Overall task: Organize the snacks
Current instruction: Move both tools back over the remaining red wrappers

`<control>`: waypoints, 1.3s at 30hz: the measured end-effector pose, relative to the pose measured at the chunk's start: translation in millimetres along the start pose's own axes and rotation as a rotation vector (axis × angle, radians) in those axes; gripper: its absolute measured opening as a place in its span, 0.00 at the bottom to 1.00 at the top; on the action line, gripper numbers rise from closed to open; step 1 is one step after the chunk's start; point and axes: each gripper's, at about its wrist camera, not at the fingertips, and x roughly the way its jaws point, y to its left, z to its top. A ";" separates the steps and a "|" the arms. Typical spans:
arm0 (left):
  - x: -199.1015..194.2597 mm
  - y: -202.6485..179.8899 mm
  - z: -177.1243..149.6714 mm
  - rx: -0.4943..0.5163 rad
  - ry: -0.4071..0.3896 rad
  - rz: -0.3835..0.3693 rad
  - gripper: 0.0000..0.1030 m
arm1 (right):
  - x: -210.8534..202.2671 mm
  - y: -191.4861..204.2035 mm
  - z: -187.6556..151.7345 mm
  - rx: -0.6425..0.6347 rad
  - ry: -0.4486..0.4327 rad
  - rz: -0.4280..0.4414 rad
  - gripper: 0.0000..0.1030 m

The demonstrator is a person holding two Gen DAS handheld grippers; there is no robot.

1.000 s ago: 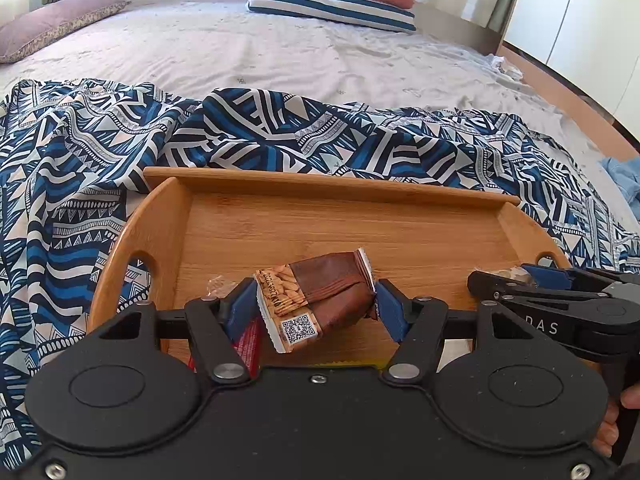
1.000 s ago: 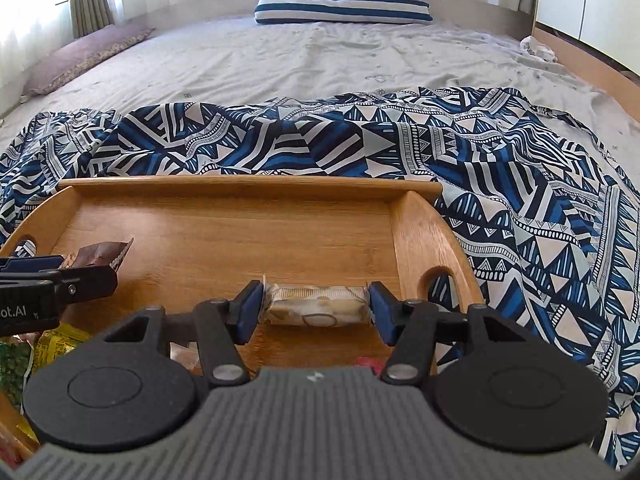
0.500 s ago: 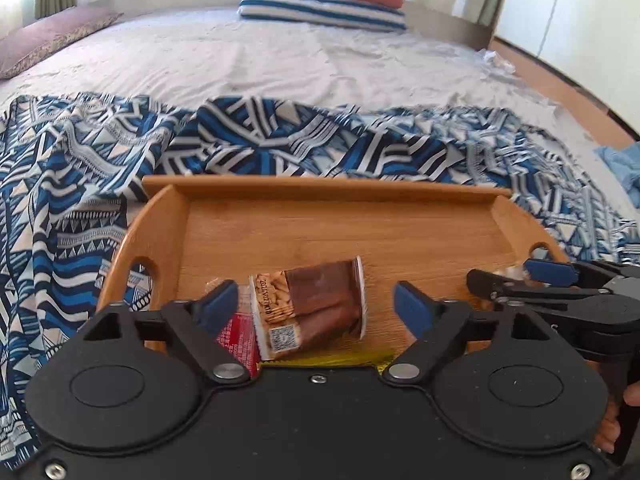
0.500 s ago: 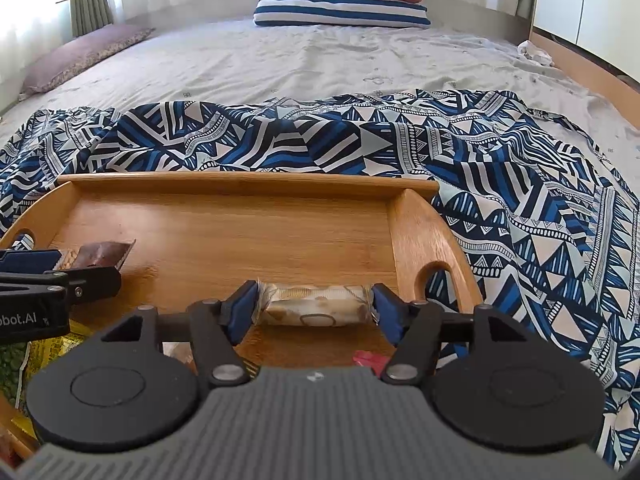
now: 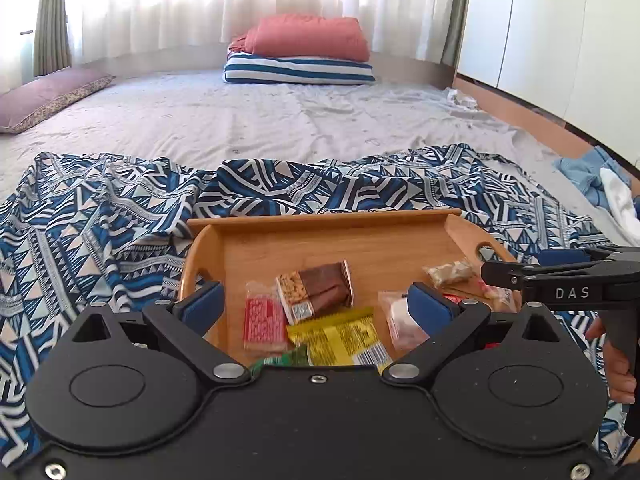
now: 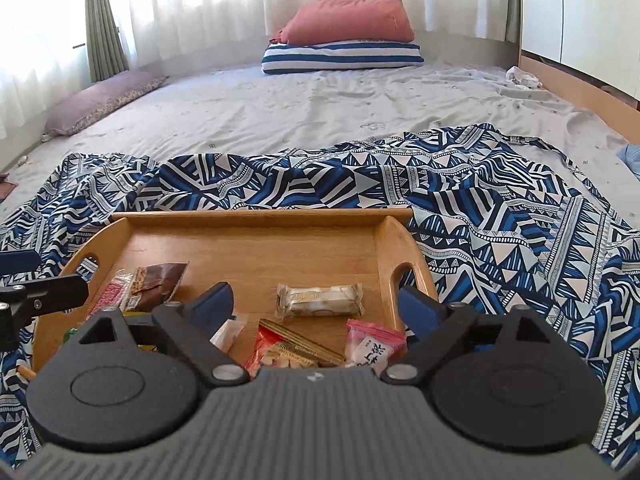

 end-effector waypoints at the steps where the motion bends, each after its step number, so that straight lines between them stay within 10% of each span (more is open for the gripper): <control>1: -7.3 0.2 -4.0 -0.004 -0.005 -0.003 0.95 | -7.9 0.5 -4.5 0.006 -0.003 0.009 0.98; 18: -103.4 -12.4 -92.2 -0.004 -0.051 0.023 0.97 | -99.2 32.6 -97.0 -0.056 -0.100 0.028 1.00; 39: -87.4 -14.3 -159.7 -0.042 0.061 0.077 0.97 | -106.5 57.7 -176.1 -0.128 -0.060 0.018 1.00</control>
